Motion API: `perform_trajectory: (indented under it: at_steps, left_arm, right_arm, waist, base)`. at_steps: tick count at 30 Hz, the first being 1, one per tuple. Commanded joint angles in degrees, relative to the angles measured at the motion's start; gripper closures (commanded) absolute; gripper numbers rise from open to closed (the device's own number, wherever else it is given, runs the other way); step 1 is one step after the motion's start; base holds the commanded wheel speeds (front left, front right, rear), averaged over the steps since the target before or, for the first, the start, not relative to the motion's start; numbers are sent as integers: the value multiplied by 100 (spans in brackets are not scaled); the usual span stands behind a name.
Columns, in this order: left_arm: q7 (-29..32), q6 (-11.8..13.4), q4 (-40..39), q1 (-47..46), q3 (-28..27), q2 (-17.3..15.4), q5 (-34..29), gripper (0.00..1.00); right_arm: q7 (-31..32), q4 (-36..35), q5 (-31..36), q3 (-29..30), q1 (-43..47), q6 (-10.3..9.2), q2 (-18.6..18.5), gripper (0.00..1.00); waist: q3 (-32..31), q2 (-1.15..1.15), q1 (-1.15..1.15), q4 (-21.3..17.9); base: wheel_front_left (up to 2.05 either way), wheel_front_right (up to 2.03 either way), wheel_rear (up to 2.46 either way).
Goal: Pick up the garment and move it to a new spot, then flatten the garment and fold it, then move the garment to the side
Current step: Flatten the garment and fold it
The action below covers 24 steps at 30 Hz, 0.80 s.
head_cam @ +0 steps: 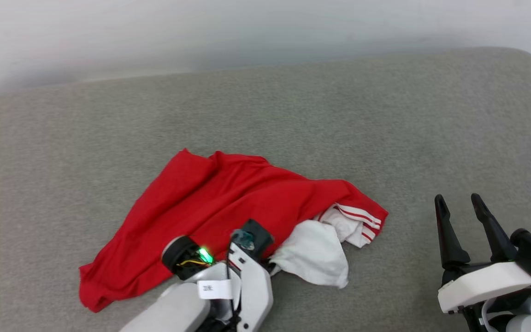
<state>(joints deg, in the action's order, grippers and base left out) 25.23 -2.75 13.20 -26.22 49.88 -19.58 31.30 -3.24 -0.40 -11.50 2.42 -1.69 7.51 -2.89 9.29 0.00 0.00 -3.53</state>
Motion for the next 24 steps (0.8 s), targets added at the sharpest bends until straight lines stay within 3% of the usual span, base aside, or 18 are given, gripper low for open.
perform_trajectory:
  at_steps: [1,9,16,17,18,21,24]
  left_arm:
    - [-73,92,-120,68,-95,-103,-2,100]
    - [-75,715,-1179,502,-759,-1001,143,100]
    - [92,1427,-2145,1103,-1477,-1892,369,100]
    - [92,1427,-2145,1103,-1477,-1892,369,100]
    - [171,1617,-2259,1350,-1644,-2095,482,100]
    - [170,1864,-2183,1752,-1885,-2251,747,100]
    - [1,1962,-1888,2105,-2080,-2144,1087,100]
  right_arm:
    - [5,1,1,20,70,-3,4,0]
    - [69,-64,21,117,183,-3,2,0]
    - [142,-152,45,189,195,-4,2,0]
    - [142,-152,45,189,195,-4,2,0]
    - [163,-172,44,193,206,-3,3,0]
    - [183,-205,50,188,207,-4,2,0]
    - [204,-235,54,161,165,-4,3,0]
  waist:
    - [-111,0,0,170]
    - [-282,0,0,640]
    - [-288,0,0,862]
    - [-288,0,0,862]
    - [-280,0,0,884]
    - [-250,0,0,884]
    - [-209,0,0,836]
  base:
    - [0,0,0]
    - [0,0,0]
    - [0,0,0]
    - [0,0,0]
    - [0,0,0]
    - [0,0,0]
    - [0,0,0]
